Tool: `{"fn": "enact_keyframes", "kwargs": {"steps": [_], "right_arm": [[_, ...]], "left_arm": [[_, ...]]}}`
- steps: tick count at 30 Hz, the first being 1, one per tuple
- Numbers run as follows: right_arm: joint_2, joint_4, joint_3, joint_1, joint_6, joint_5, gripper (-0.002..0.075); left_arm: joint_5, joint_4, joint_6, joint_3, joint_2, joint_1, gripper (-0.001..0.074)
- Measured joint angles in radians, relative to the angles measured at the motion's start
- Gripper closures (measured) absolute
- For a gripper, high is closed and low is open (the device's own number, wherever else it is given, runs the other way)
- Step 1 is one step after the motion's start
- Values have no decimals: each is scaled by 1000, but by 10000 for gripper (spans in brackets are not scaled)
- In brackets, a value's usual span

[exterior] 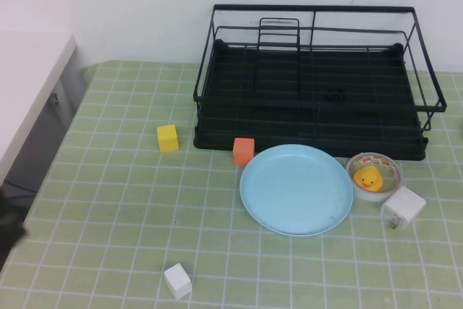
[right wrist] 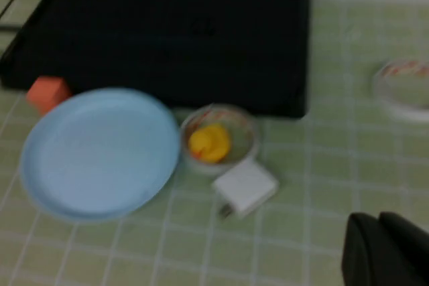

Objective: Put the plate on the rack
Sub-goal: Pick up the plate from the table

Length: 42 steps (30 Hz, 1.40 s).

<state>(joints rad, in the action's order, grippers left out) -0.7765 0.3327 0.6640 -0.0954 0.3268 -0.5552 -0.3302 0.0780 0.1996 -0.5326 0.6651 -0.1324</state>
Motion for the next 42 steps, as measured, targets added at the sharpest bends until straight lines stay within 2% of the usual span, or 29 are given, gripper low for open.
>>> {"fn": "enact_keyframes", "kwargs": {"steps": [5,8,10,13,17,20,24,31,33,37,42], "right_arm": [[-343,415,8,0,363,-71,728],[-530,651,8,17,570,-75,727],[-633,772,9,52,656,-50,727],[-767,895,15,154,732,35,727],[-897,938,50,293,760,124,727],[-976,948,98,339,752,141,727],[-1037,952,143,336,681,172,700],[-1091,955,201,321,610,194,435],[-1118,960,221,321,588,205,398],[-1190,970,273,321,505,222,372],[-1280,983,348,320,482,176,372]], "left_arm": [[-153,127,15,2,166,0,736],[-183,231,10,3,242,0,736],[-189,280,-9,3,264,0,736],[-192,337,-44,3,274,0,736],[-192,380,-83,3,236,0,737],[-192,384,-117,3,173,0,737],[-192,372,-175,3,60,0,736],[-196,359,-263,3,-133,0,737],[-196,354,-279,3,-166,0,736],[-161,352,-282,22,-195,0,736],[-58,364,-286,94,-198,0,737]]}}
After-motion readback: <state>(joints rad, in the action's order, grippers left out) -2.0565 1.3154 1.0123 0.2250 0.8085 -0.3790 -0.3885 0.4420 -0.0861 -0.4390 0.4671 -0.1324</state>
